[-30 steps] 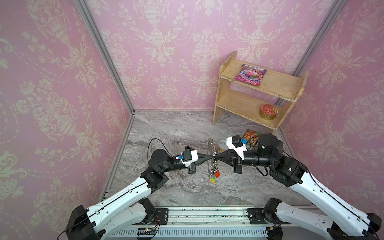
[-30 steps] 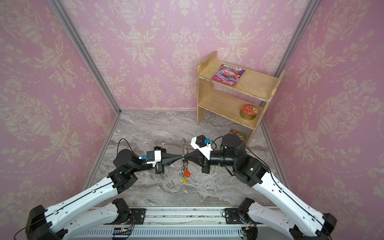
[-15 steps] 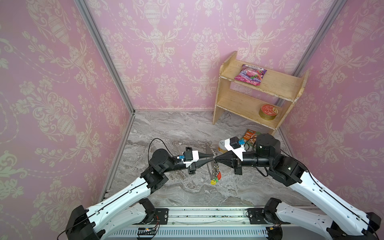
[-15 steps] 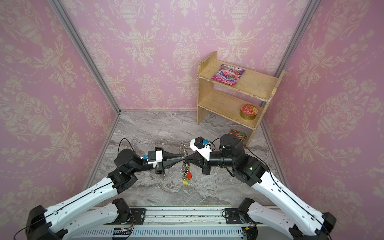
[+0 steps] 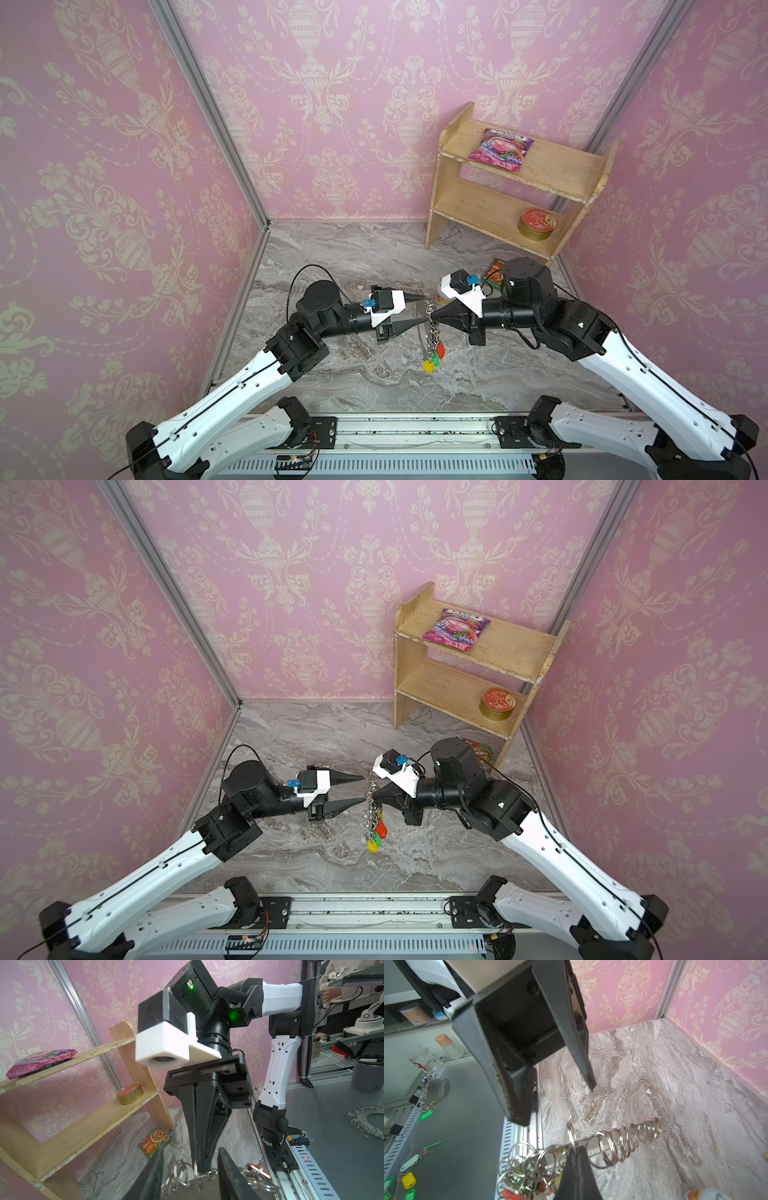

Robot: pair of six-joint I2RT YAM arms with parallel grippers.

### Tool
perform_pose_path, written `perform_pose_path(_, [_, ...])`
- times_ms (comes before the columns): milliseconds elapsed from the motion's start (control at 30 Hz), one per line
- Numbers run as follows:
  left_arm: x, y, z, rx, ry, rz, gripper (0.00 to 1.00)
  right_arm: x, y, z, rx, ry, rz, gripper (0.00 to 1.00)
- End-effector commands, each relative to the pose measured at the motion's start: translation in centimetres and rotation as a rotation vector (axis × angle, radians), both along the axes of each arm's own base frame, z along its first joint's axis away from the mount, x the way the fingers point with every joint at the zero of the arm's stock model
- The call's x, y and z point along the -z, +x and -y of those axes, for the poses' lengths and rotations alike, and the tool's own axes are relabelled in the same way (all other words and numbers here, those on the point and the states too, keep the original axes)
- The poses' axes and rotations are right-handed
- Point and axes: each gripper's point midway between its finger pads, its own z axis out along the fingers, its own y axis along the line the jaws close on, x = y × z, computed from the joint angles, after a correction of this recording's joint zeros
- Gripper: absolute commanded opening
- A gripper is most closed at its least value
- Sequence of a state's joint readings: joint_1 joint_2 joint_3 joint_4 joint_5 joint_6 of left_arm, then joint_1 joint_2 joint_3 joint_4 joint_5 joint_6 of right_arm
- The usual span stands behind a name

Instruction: Put the keys on the keyring

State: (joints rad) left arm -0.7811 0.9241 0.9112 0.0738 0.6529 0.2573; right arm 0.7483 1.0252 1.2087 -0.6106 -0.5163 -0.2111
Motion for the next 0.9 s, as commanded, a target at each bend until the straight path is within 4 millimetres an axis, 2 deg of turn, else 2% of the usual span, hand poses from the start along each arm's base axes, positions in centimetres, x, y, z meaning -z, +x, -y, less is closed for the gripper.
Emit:
perform_pose_path(0, [3.5,0.7,-0.2,-0.041,0.170,-0.094,0.50,-0.1,0.3,0.3,0.022,-0.051,0.037,0.00])
perform_pose_path(333, [4.8,1.2,0.6,-0.027,0.234,-0.153,0.29,0.4,0.6,0.0,0.031,-0.066,0.037,0.00])
perform_pose_path(867, [4.2,0.9,1.8,0.032,0.182,-0.159,0.21,0.5,0.7,-0.3,0.024,-0.060,0.030,0.00])
